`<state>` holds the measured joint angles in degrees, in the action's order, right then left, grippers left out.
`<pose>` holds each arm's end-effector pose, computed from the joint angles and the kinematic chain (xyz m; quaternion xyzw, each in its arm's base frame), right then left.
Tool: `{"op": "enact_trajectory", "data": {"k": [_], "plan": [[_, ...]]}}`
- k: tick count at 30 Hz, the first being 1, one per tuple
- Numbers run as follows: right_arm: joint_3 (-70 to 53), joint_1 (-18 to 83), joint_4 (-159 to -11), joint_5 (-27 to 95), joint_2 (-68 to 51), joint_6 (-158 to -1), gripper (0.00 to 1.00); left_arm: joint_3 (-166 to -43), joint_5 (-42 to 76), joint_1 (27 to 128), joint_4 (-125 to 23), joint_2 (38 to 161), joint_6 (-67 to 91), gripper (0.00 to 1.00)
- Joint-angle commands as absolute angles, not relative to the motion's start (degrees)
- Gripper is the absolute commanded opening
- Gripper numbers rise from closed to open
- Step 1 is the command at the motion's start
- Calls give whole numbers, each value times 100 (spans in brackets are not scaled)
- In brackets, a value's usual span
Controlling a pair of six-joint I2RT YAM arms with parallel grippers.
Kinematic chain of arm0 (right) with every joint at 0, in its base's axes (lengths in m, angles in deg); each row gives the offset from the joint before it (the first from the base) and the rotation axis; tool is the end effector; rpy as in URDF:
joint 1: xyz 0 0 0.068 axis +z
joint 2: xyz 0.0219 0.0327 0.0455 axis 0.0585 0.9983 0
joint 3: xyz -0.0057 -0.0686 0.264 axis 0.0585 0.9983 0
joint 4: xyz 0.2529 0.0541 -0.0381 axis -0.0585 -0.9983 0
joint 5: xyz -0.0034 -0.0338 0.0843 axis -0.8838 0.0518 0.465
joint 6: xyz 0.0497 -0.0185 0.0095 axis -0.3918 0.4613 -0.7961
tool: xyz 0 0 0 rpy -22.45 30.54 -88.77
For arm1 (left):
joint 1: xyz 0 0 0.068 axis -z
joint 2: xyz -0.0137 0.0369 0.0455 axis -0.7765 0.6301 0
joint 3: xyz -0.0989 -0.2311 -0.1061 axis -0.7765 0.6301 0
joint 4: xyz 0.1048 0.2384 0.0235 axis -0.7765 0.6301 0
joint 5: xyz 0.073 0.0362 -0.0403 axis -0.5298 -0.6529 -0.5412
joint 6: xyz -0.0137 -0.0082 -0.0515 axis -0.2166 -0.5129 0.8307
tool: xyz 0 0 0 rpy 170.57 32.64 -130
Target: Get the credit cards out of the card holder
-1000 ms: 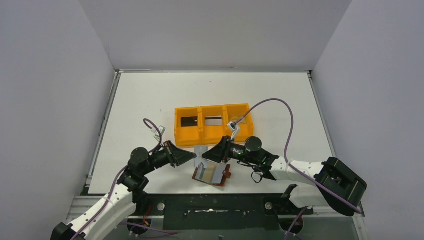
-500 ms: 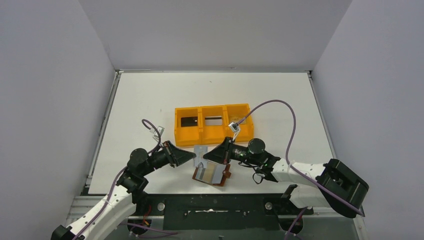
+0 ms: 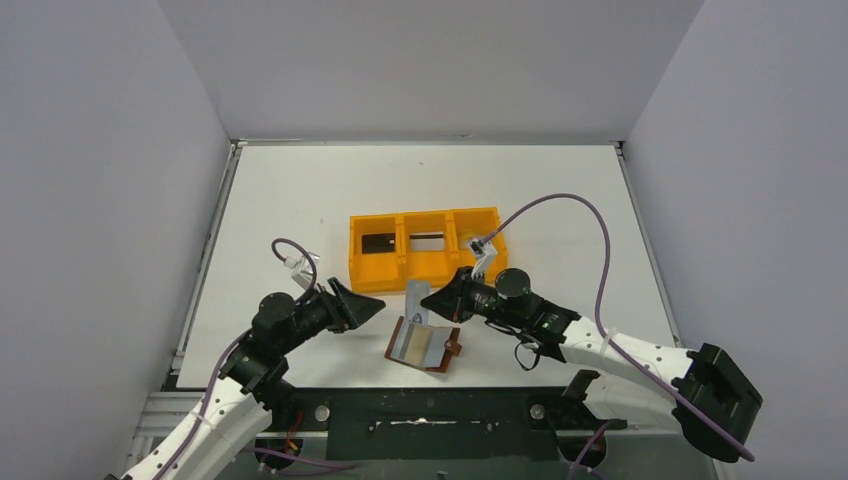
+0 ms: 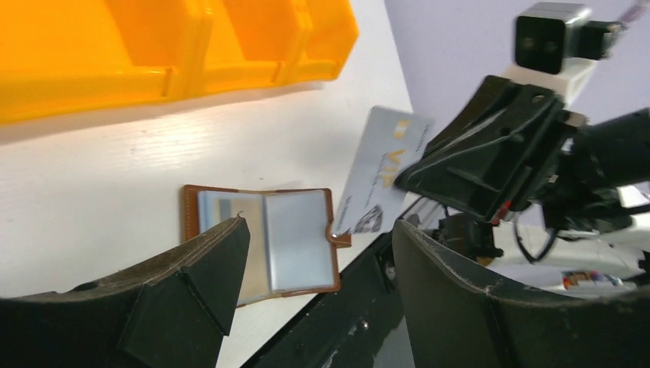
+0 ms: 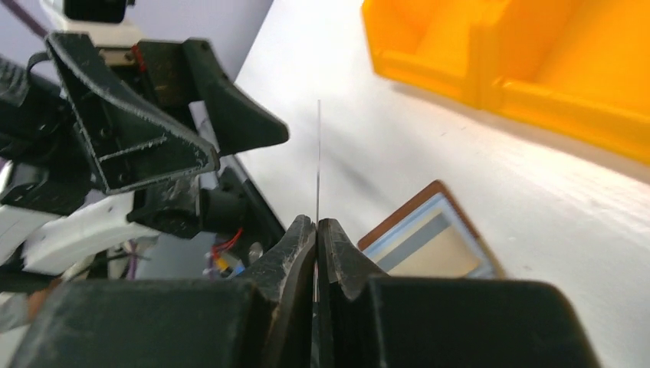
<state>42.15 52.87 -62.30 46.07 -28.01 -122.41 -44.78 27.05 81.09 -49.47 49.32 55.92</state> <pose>0.1407 0.1837 0.2217 -0.1062 0.7768 0.5503 0.2872 0.1151 -0.0797 0.2083 -0.0697 0.7723 -0.5098 0.3726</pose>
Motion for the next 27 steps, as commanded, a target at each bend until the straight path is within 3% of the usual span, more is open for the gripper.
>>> {"op": "enact_trajectory", "data": {"k": [1, 11, 27], "plan": [[3420, 5251, -7876, 3048, -3279, -11180, 0, -4969, 2006, 8080, -3801, 4757, 5117, 68], [2739, 5269, -8448, 1413, -2889, -9077, 0, -4977, 2511, 8121, -4054, 5391, 4932, 64], [1508, 5581, -8094, 1564, -898, -4522, 0, -4876, 1768, 8866, -3954, 5596, 5092, 60]]}}
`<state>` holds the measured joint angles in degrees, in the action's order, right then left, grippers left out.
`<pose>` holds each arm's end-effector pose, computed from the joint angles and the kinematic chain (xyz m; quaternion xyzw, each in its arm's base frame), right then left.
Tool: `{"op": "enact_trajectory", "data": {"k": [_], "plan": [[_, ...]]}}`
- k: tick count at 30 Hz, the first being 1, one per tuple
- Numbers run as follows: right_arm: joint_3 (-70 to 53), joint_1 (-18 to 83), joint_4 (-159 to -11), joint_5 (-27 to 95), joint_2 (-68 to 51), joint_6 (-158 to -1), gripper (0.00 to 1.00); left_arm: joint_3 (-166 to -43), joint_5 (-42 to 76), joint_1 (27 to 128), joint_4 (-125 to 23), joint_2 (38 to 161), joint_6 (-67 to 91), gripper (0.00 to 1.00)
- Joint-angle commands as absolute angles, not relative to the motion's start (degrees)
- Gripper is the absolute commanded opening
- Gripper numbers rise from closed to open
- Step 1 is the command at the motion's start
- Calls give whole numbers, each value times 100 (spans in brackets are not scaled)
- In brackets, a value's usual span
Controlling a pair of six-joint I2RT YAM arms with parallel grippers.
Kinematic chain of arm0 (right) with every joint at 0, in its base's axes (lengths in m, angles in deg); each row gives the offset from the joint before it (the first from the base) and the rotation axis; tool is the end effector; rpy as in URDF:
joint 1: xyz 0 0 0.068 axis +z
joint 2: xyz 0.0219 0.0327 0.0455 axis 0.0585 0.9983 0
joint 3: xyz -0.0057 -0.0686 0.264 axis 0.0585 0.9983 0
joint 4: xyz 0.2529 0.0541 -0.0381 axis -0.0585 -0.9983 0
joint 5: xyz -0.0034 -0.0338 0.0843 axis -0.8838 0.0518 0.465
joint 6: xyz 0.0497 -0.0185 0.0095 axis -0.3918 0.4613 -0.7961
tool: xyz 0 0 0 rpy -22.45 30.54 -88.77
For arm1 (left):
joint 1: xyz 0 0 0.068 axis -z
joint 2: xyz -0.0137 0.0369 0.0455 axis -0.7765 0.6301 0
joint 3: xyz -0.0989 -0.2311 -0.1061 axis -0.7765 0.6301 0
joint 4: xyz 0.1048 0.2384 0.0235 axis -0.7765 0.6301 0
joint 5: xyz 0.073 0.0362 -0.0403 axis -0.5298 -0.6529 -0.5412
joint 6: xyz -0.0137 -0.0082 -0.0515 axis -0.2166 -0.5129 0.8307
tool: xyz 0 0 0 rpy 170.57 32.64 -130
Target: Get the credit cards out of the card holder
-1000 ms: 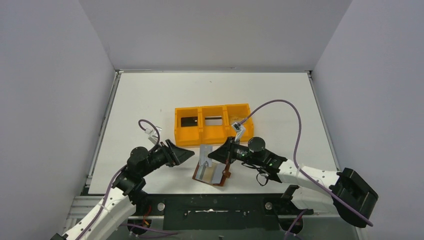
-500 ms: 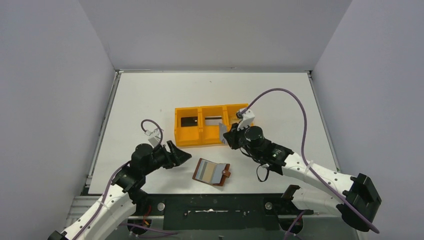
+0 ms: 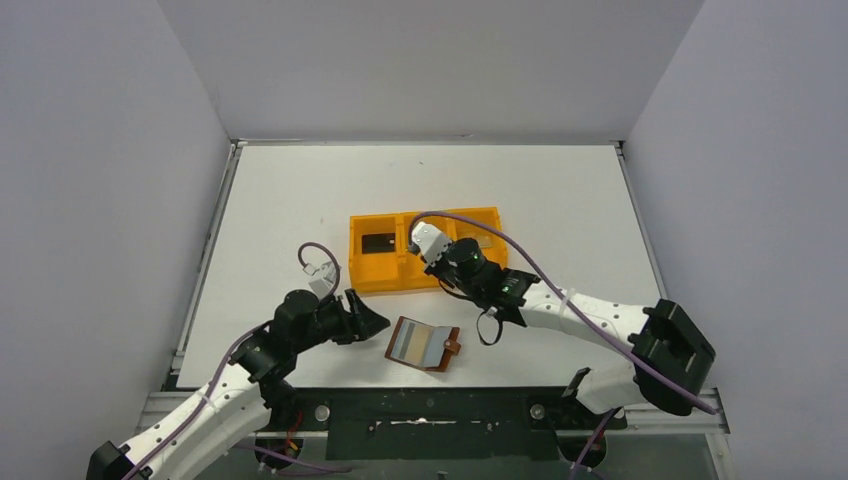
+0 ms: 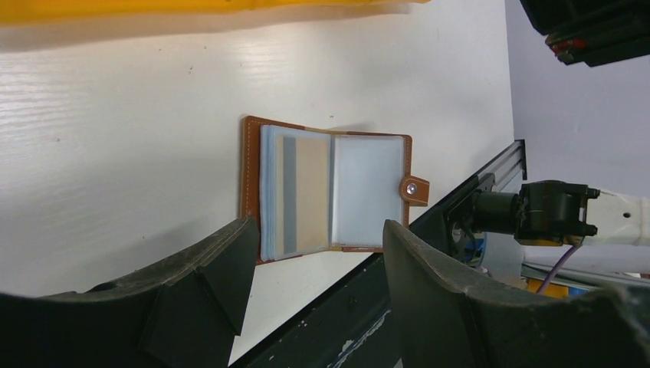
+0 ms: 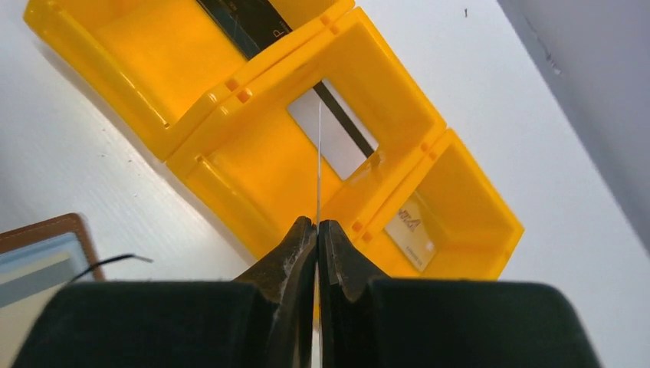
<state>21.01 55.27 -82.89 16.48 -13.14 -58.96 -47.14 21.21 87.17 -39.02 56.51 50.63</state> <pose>0.1871 0.2293 0.2463 -0.4288 0.7424 0.0997 0.5049 0.1134 -0.0925 0.1885 -0.0456 0.8510 -0.4185 0.3141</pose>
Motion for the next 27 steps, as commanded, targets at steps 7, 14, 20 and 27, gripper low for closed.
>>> {"op": "enact_trajectory", "data": {"k": [7, 14, 20, 27], "plan": [[683, 5574, -8575, 1476, 76, -3768, 0, -4995, 1028, 8917, -3163, 5215, 5199, 59], [281, 5564, -8842, 1134, 722, -3623, 0, -5000, 691, 8934, -2843, 4714, 5435, 59], [100, 5524, -8822, 928, 1072, -3491, 0, -5054, 530, 8928, -2705, 4595, 5510, 59], [-109, 5454, -8766, 886, 1385, -3230, 2, -5137, 433, 8935, -2601, 4511, 5560, 59]]}}
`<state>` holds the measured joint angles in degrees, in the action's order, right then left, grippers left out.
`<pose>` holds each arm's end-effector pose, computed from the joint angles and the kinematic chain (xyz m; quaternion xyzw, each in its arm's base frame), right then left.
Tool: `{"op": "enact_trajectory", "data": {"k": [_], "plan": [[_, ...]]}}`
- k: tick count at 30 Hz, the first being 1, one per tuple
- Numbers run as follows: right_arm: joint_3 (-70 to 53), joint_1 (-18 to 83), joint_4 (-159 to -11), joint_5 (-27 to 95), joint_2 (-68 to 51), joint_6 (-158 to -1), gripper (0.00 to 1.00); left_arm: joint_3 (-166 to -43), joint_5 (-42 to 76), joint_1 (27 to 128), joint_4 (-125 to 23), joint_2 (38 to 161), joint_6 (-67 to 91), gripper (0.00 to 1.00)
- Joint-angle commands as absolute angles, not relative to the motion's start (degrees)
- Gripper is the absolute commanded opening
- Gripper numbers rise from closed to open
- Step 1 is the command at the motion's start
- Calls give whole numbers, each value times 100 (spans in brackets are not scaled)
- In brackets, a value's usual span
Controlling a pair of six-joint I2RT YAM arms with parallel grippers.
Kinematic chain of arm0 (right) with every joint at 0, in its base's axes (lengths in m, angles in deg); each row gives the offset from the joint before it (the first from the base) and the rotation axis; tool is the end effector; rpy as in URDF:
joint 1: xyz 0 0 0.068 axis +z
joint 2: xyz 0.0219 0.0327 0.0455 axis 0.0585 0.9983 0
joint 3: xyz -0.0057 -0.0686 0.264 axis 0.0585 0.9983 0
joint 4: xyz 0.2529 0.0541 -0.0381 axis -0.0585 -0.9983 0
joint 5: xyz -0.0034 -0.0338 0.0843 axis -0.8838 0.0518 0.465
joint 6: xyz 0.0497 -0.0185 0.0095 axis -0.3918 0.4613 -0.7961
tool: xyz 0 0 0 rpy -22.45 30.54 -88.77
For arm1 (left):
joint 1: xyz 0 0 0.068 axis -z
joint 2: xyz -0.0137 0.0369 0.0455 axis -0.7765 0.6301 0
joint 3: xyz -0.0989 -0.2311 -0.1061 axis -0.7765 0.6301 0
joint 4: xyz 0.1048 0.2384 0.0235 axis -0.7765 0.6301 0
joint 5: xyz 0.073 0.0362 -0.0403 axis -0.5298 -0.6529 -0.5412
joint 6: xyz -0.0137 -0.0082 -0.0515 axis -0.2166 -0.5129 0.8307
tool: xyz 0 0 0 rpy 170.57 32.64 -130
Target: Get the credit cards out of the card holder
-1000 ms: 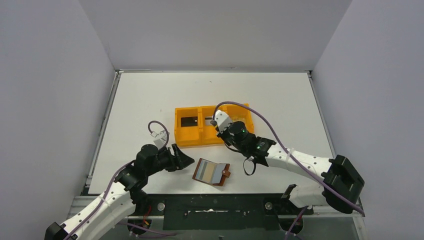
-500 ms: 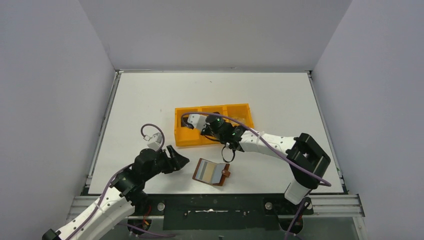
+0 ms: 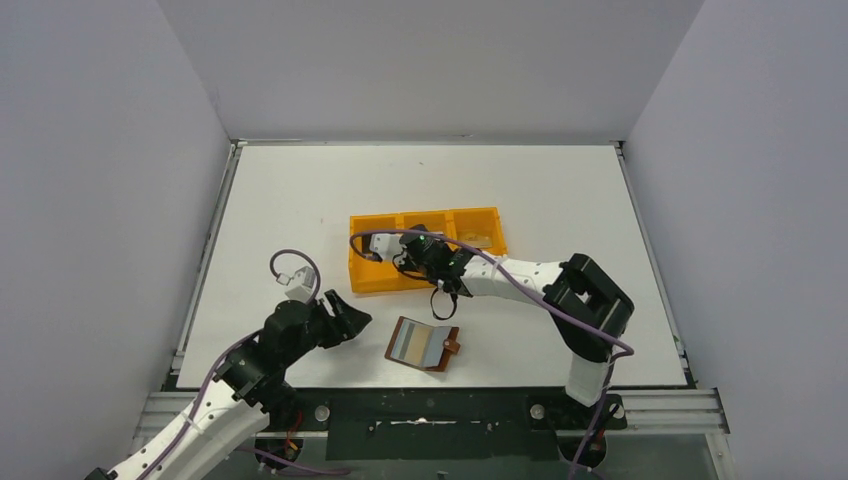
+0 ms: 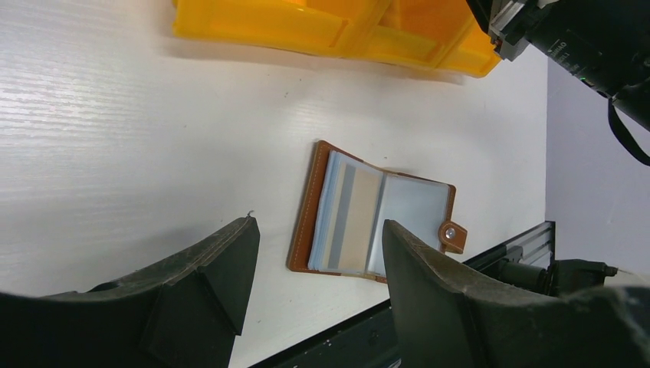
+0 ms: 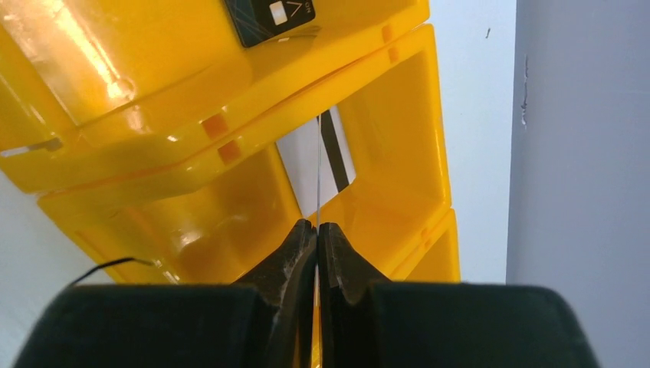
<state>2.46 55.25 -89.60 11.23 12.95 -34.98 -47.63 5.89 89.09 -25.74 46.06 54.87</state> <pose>0.2461 0.2992 0.1947 -0.6039 0.6807 -0.0674 0.4091 0.0965 -0.0734 0.1897 -0.1329 0.8552 -0.3448 0.3634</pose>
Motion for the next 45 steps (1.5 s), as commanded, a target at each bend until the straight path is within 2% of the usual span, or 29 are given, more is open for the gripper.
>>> {"op": "enact_trajectory", "data": {"k": [1, 9, 26, 32, 41, 45], "plan": [[-148, 5429, -8765, 890, 1430, -3202, 2, -5149, 419, 8927, -2584, 4494, 5564, 59], [-340, 5298, -8724, 987, 1674, -3020, 4, -5204, 340, 8928, -2471, 4326, 5640, 59], [-69, 5033, -7497, 1372, 2170, -2640, 5, -5388, 290, 8921, -2309, 4244, 5682, 59], [-78, 5037, -7489, 1348, 2230, -2695, 12, -5361, 299, 8932, -2316, 4240, 5704, 59], [-40, 5022, -7620, 1522, 2136, -2916, 17, -5292, 321, 8924, -2354, 4230, 5722, 58], [1, 4965, -7639, 1733, 2049, -3058, 26, -5266, 352, 8930, -2378, 4236, 5732, 58]]}}
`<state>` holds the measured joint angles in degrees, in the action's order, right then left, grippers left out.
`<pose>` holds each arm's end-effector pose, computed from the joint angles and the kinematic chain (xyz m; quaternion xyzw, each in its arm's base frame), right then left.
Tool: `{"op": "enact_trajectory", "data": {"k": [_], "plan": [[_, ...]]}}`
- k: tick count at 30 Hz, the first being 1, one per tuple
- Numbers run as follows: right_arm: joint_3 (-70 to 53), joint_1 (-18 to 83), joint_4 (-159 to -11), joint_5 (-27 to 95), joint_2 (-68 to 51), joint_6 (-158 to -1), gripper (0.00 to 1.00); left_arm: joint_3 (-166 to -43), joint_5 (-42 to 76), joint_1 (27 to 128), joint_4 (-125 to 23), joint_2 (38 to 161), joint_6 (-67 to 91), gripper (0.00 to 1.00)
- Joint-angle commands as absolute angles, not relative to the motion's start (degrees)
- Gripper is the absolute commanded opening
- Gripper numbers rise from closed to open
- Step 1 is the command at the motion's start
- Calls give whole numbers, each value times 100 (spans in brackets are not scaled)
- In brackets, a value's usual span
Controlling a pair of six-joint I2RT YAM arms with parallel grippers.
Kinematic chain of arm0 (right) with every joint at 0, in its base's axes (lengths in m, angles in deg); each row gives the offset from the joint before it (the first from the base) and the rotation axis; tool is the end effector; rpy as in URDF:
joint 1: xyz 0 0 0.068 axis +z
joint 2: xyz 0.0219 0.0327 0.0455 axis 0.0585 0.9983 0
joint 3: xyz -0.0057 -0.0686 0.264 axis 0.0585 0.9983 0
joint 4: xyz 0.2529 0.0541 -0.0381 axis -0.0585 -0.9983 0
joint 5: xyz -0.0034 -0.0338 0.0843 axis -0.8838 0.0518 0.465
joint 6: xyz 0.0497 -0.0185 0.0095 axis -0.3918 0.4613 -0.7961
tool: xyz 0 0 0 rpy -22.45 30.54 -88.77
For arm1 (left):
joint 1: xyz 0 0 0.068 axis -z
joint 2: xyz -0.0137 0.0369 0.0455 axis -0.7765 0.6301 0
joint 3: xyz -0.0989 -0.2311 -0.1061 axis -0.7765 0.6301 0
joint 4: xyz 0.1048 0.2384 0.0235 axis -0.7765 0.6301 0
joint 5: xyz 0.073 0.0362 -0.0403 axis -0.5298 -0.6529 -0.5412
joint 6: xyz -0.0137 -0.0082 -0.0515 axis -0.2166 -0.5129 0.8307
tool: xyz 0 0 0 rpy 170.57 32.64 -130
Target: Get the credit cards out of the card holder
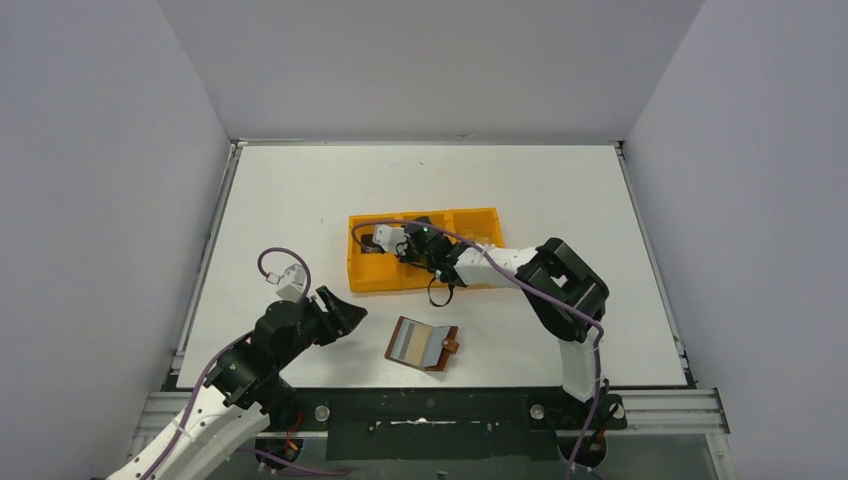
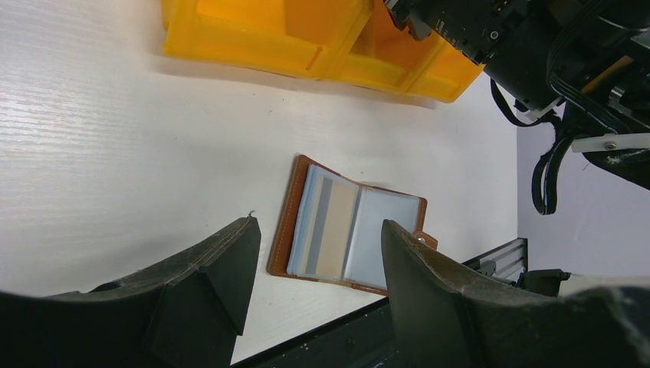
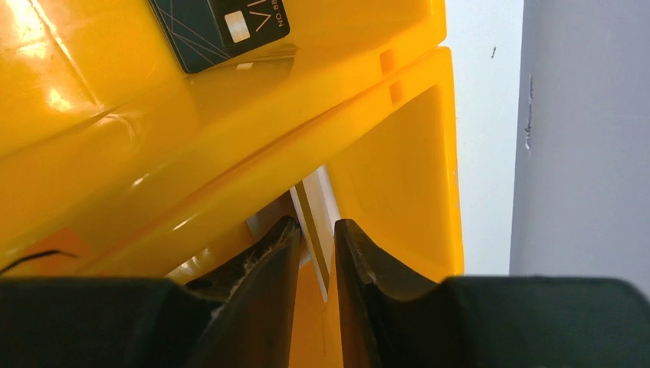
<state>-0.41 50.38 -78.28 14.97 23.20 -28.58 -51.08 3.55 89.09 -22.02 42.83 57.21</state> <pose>0.2929 0.3044 0.1569 -0.6122 0.6578 -0.0754 0.4323 0.0912 -0.0674 0.2097 -0.1593 0.8369 -0.3565 0.3836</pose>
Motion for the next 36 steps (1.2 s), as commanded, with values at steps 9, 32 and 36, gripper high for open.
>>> {"op": "enact_trajectory", "data": {"k": [9, 32, 36], "plan": [[93, 4909, -7733, 1801, 1948, -3056, 33, -5248, 389, 8928, -2403, 4265, 5732, 58], [16, 4885, -9479, 2817, -364, -9662, 59, -5336, 269, 8919, -2593, 4390, 5650, 60], [764, 5780, -9509, 2427, -785, -10981, 56, -5322, 189, 8916, -2694, 4460, 5597, 62]]}}
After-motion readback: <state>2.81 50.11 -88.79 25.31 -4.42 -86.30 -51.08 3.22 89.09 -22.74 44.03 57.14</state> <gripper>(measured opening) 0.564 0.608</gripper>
